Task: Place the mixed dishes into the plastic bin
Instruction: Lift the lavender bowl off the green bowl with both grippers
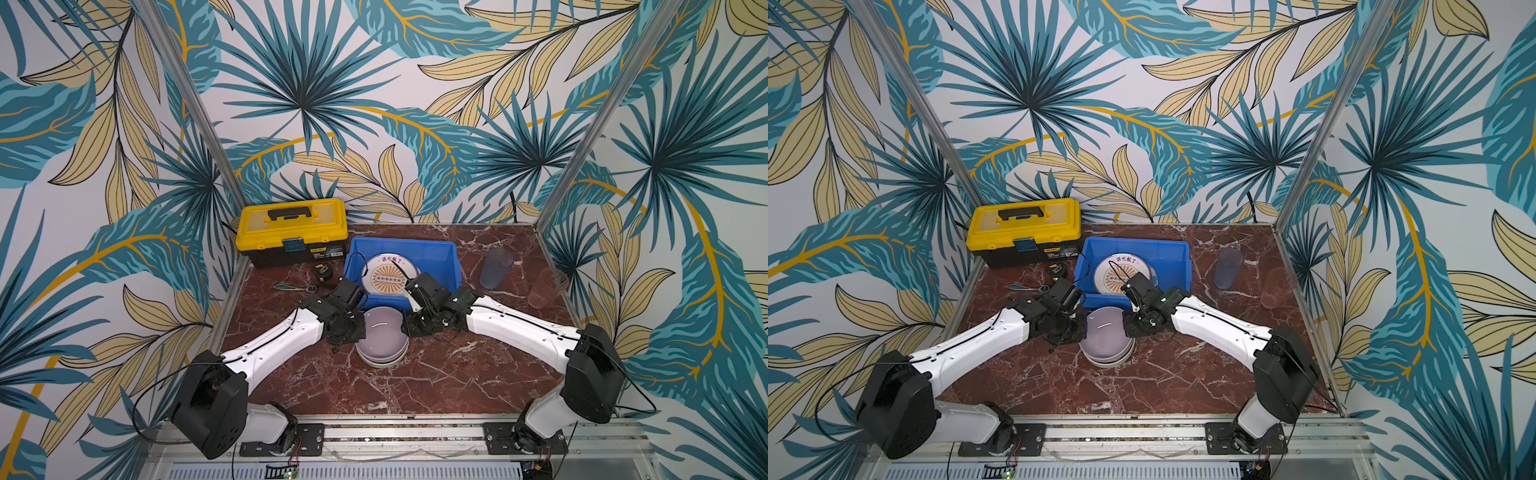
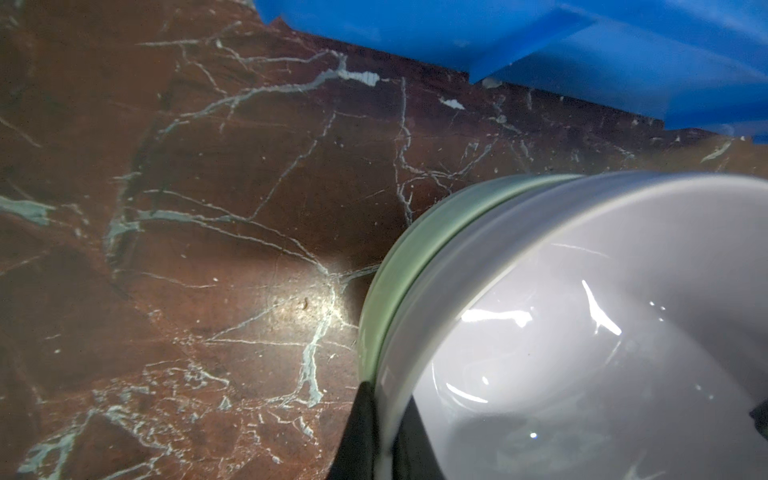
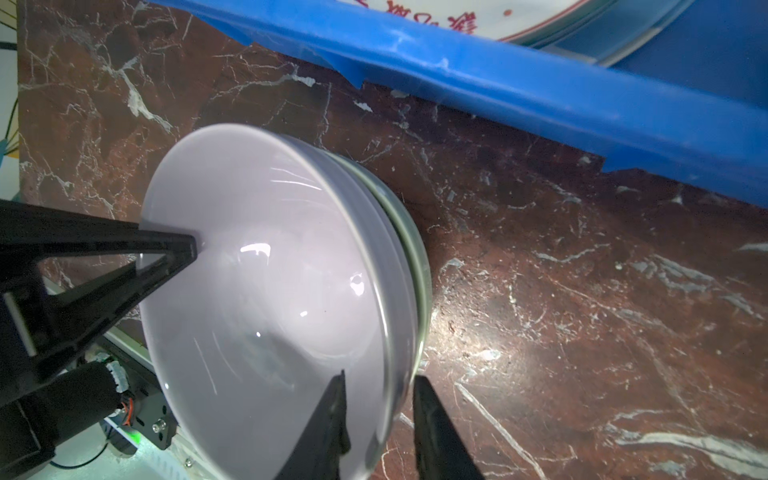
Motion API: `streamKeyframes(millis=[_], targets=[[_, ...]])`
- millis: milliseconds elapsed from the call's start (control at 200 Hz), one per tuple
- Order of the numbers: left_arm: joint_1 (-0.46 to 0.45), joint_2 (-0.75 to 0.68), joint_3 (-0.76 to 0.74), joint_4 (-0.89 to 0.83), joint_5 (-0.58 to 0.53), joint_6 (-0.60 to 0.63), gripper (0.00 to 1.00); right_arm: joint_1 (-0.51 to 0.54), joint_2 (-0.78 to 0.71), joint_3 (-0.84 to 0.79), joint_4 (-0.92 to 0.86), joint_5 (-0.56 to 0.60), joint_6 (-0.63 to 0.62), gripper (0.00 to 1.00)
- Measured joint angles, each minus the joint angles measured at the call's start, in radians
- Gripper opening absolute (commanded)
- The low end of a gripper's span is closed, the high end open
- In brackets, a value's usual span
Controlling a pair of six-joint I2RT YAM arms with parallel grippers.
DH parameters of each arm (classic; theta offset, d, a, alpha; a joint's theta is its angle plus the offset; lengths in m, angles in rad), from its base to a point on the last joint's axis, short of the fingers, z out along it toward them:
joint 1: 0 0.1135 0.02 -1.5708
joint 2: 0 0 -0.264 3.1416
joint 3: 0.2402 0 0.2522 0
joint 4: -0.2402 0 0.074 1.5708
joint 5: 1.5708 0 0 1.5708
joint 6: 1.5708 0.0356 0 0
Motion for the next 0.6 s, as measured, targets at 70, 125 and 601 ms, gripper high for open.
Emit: streamKeyframes(millis=[70,125,601], targets=[[-0.003,0.000,0.000,0.002,0.001,0.000,0.00,0.000,0.000,0.005,-0.009,0.003,0.002,0.25],[-0.003,0.000,0.000,0.002,0.002,0.000,0.00,0.000,0.002,0.010,-0.018,0.004,0.003,0.23],[-0.003,-0.039,0.043,-0.048,0.005,0.000,0.00,-0.001,0.012,0.078,-0.097,0.018,0.002,0.26]])
